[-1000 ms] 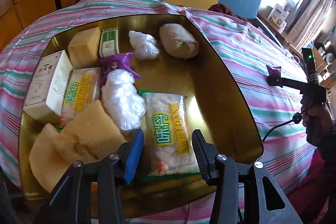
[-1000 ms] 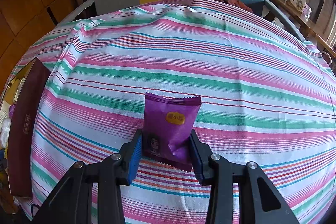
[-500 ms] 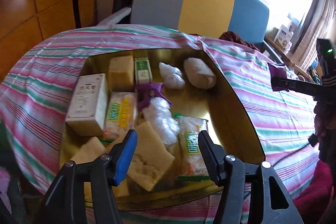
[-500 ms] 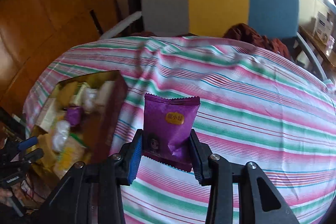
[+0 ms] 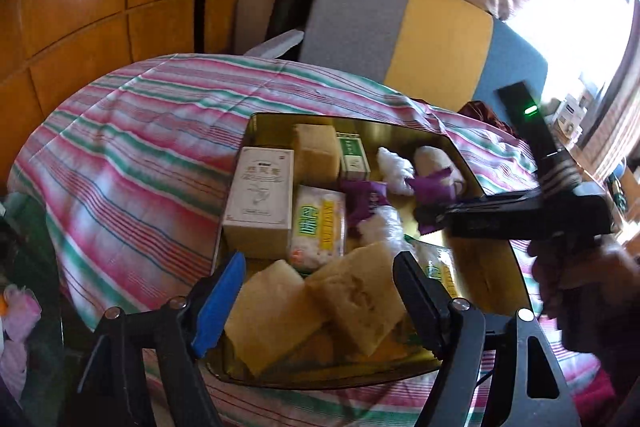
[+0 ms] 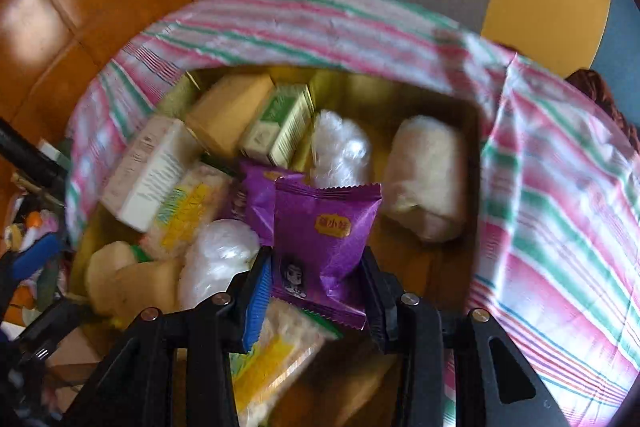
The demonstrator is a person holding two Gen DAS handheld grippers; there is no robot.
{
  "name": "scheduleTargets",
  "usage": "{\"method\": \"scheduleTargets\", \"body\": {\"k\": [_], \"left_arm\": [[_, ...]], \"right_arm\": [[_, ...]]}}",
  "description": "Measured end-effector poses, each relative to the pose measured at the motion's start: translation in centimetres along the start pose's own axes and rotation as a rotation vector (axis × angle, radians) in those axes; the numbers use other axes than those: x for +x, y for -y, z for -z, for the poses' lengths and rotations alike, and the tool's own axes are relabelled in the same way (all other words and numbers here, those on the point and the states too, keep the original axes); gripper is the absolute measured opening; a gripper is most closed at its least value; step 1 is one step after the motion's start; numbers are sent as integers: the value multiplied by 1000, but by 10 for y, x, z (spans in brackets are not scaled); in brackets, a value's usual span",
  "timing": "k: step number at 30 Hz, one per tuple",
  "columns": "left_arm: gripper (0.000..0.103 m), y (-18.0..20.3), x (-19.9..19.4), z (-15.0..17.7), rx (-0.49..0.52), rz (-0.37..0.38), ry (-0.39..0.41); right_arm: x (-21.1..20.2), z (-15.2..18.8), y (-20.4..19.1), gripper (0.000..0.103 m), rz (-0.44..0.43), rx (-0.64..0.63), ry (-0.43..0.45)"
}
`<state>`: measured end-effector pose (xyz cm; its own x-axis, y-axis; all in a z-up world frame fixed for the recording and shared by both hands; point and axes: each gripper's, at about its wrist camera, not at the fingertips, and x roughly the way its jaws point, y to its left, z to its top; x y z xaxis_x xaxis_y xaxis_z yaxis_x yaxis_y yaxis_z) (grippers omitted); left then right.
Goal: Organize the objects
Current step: 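Carry the purple packet into the gold tray and open the right tool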
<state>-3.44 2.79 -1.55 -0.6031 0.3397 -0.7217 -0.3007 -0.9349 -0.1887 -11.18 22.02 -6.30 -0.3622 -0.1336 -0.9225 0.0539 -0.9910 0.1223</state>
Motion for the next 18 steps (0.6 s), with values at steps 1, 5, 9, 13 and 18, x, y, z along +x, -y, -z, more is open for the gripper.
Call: {"method": "scheduleTargets", "body": {"k": [1,5,9,13,18], "left_arm": [[78,-2,0,0,-6,3,-2],[81,-3,0,2,-6,3,0],[83,-3,3,2,-4,-5,-1],[87,-2,4,3,6,-29,1],[93,-2,1,1,13,-68,22]], "right_arm": [[7,-2,-1,42,7,5,-15],[18,0,-2,47,11,33,-24],[9,4,-5,48,-2,48,3],[-4,9,-7,48,-10,60,53],[-20,20,-2,48,25,72,123]]}}
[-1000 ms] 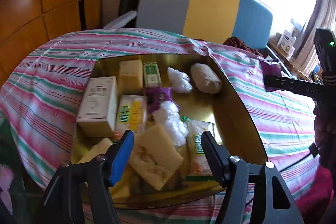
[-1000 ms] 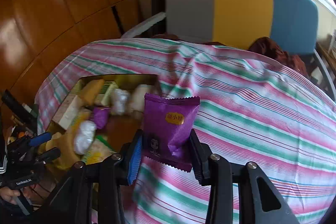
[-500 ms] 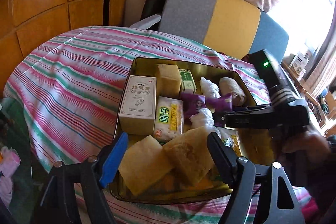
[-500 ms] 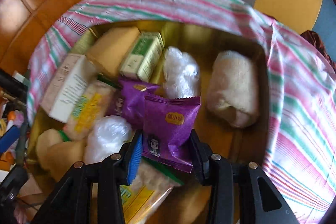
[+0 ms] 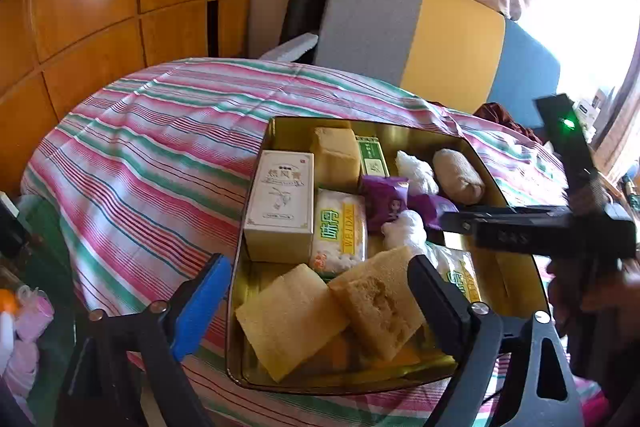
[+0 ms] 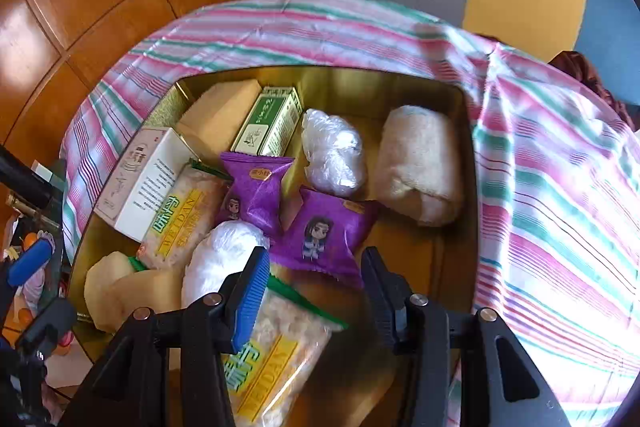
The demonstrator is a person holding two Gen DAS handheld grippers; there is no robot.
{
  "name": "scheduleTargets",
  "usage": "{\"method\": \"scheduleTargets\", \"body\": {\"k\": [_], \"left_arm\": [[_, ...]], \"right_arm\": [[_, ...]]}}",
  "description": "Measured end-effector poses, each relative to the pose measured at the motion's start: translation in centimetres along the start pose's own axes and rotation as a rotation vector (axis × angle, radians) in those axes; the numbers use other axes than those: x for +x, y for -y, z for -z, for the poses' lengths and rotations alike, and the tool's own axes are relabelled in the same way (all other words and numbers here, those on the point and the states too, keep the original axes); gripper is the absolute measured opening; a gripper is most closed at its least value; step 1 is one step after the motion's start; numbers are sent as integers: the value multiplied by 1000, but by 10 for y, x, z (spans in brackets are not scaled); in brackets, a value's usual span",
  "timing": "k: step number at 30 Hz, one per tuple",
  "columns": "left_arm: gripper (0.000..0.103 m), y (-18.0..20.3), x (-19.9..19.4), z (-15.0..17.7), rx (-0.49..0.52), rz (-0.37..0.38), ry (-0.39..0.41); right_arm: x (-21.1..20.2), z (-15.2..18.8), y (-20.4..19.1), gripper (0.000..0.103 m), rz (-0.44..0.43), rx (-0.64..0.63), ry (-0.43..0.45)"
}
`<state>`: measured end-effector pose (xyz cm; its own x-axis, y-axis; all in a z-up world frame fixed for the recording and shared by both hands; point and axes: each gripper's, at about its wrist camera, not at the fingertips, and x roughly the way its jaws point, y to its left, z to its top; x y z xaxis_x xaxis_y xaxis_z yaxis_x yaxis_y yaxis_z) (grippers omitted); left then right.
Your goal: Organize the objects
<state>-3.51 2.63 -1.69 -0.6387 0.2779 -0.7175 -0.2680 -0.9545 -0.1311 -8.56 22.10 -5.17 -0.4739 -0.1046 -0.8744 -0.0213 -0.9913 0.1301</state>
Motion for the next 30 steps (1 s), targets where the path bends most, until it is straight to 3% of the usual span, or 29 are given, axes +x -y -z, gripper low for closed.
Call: {"method": "scheduleTargets", "body": {"k": [4,10,16,25,30], "left_arm": [[93,3,-3,-1,8,-30,17],[103,10,-11,-1,29,-64,42],[103,20,-18,2,57,-113,66],[103,29,-35,5,62,-123,117],[103,34,-41,7,82,-141,139]], "right_arm": [[-24,15,6,48,39,10,61],[-57,37,12,49,120,42,164],[-88,63,13,53,213,89,259],[-117,86,16,54,275,161,350],[-119,87,17,54,282,175,356]]}}
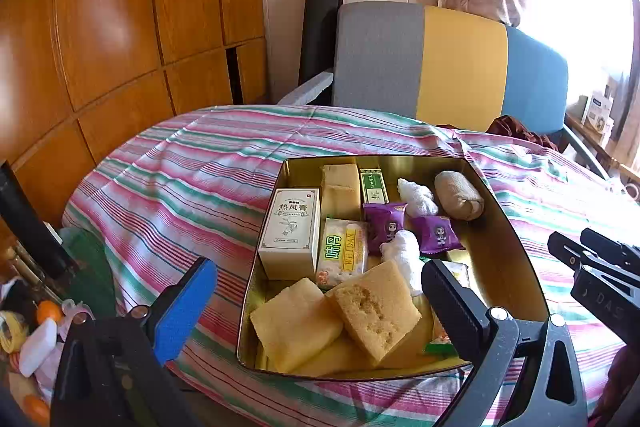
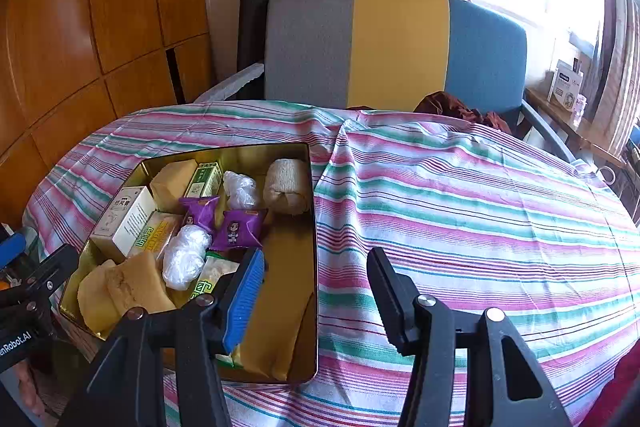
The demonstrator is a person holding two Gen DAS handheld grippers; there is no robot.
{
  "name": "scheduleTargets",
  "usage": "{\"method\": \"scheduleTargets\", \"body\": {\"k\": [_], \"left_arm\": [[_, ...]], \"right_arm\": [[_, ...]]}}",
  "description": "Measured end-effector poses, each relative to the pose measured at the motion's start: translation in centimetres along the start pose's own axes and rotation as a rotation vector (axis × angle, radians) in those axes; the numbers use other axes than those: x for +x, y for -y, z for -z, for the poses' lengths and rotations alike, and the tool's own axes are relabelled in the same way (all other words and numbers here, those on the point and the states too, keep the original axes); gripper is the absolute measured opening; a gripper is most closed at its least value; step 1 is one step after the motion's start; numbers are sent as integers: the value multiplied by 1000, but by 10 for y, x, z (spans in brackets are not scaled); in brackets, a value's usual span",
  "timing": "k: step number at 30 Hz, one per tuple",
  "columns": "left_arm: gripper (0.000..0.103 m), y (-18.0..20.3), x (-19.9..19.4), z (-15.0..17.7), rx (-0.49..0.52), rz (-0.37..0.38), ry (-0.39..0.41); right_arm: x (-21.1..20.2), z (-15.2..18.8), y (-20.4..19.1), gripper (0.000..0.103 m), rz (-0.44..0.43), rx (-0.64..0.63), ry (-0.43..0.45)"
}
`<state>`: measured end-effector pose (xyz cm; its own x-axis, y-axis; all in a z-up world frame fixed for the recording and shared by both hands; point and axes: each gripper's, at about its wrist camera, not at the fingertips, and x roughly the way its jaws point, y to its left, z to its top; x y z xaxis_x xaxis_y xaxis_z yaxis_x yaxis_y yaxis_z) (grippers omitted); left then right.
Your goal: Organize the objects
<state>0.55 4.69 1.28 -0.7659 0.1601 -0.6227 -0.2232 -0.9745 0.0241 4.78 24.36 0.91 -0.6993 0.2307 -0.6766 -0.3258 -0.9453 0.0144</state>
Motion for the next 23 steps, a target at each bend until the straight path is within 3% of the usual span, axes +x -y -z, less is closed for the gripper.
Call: {"method": "scheduleTargets", "body": {"k": [23], "left_arm": [[103,-15,6,5,-60,29,-23]], "right_arm": [[-3,-14,-35,54,-12,-59,24]]}}
